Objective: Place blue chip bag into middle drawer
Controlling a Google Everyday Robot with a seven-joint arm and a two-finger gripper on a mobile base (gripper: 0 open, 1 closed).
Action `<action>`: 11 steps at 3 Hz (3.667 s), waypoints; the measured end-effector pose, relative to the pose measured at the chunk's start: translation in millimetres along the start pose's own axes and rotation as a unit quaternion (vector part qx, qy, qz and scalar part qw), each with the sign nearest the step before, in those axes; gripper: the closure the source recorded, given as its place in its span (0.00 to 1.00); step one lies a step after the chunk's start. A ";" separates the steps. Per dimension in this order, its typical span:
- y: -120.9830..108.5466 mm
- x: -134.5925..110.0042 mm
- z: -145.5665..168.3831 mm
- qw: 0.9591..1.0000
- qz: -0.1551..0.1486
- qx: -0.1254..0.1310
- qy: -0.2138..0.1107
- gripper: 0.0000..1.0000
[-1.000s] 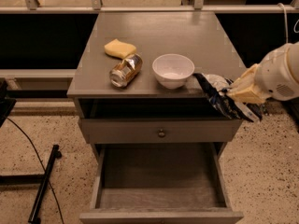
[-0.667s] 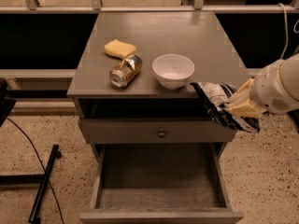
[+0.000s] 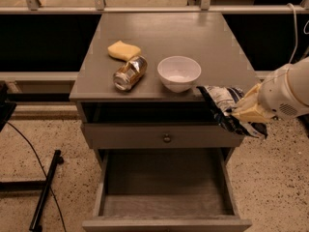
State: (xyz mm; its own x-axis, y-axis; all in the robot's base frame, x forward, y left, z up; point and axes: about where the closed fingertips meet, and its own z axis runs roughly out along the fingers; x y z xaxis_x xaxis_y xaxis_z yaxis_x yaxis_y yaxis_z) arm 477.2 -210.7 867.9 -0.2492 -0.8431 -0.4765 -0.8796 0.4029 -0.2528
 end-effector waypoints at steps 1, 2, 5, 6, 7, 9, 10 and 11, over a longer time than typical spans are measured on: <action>6.9 28.2 46.2 1.000 0.009 -0.020 0.006 1.00; 18.2 46.4 82.3 0.999 0.011 -0.042 0.007 1.00; 41.4 73.6 138.1 0.996 0.018 -0.091 0.014 1.00; 50.4 81.2 160.0 0.995 0.003 -0.098 0.006 1.00; 65.5 100.6 200.3 0.994 -0.009 -0.108 -0.005 1.00; 87.0 129.9 258.6 0.991 -0.016 -0.127 -0.024 1.00; 92.7 139.4 274.7 0.990 -0.015 -0.134 -0.025 1.00; 101.8 152.1 296.9 0.989 -0.012 -0.147 -0.023 1.00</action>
Offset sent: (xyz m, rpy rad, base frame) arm 0.0064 -0.0030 -0.1466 0.0322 0.1318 0.0313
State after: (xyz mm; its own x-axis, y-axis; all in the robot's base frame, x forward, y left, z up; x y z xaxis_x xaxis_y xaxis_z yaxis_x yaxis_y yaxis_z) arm 470.0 -192.1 519.7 -0.2131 -0.8313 -0.5133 -0.9668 0.2554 -0.0123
